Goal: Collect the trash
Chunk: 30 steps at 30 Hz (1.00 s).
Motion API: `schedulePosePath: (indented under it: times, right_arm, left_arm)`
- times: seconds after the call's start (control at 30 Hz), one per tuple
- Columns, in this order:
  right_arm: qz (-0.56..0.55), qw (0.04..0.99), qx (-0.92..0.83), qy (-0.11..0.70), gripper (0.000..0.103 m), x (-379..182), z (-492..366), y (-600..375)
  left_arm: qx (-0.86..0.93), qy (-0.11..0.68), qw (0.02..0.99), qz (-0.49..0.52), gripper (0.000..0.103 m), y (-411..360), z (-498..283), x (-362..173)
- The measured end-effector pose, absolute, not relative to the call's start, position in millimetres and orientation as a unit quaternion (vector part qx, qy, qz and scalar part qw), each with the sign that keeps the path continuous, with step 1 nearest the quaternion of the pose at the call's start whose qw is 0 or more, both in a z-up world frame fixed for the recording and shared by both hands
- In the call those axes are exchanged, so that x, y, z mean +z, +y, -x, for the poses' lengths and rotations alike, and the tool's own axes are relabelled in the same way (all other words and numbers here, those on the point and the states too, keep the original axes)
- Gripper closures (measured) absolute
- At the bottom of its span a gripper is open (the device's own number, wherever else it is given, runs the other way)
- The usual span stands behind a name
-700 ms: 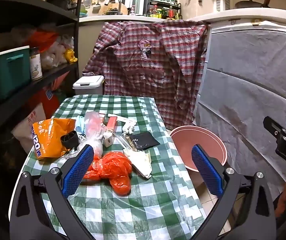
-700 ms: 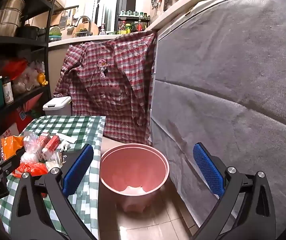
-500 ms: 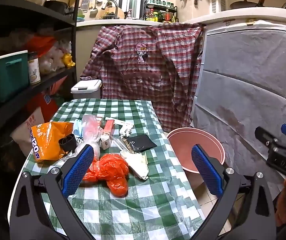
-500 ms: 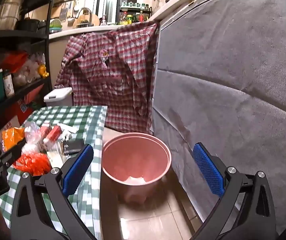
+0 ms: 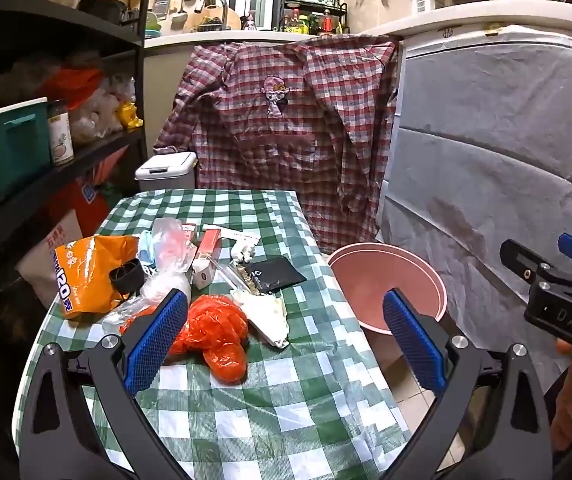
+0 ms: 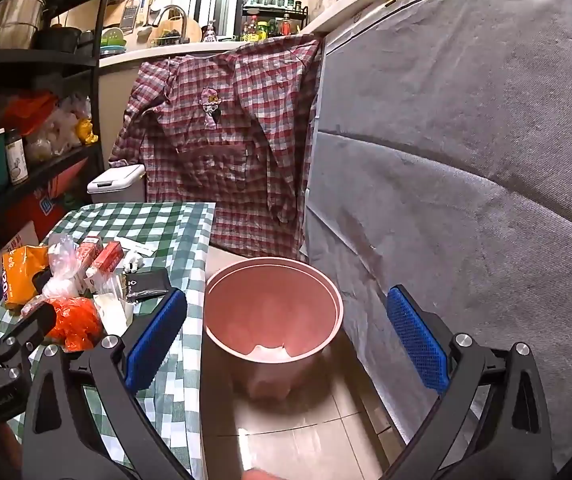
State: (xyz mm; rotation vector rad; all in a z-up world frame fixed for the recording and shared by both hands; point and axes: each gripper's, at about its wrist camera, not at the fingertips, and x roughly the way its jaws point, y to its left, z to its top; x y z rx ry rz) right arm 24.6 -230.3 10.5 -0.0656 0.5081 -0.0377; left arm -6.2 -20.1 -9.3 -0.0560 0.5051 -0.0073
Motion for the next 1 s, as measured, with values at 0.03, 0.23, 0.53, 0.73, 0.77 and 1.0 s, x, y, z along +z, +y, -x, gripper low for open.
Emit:
schedulePosePath:
  times: [0.03,0.23,0.53,0.73,0.77,1.0]
  right_arm:
    - [0.034,0.967,-0.019,0.251,0.005,10.5,-23.9,-230.0]
    - [0.034,0.967,-0.019,0.251,0.009,10.7,-24.0,-231.0]
    - [0.036,0.967,-0.02,0.253,0.009,10.0,-24.7,-229.9]
    - [0.035,0.967,-0.019,0.253,0.009,10.4,-25.0,-230.6]
    - [0.036,0.967,-0.019,0.253,0.009,10.3,-25.0,-230.5]
    - [0.036,0.967,-0.019,0.253,0.009,9.5,-25.8,-230.1]
  left_arm:
    - [-0.008,0.253,0.967,0.033,0.008,-19.4,5.4,-9.7]
    - [-0.01,0.266,0.963,0.049,0.012,-11.7,1.8,-12.5]
    - [-0.009,0.27,0.962,0.049,0.012,-11.1,0.2,-14.2]
    - [-0.009,0.27,0.962,0.048,0.012,-12.6,0.1,-13.6]
    - [-0.01,0.27,0.962,0.048,0.012,-12.9,0.4,-13.2]
    - [-0.011,0.267,0.963,0.046,0.012,-17.2,-0.2,-11.1]
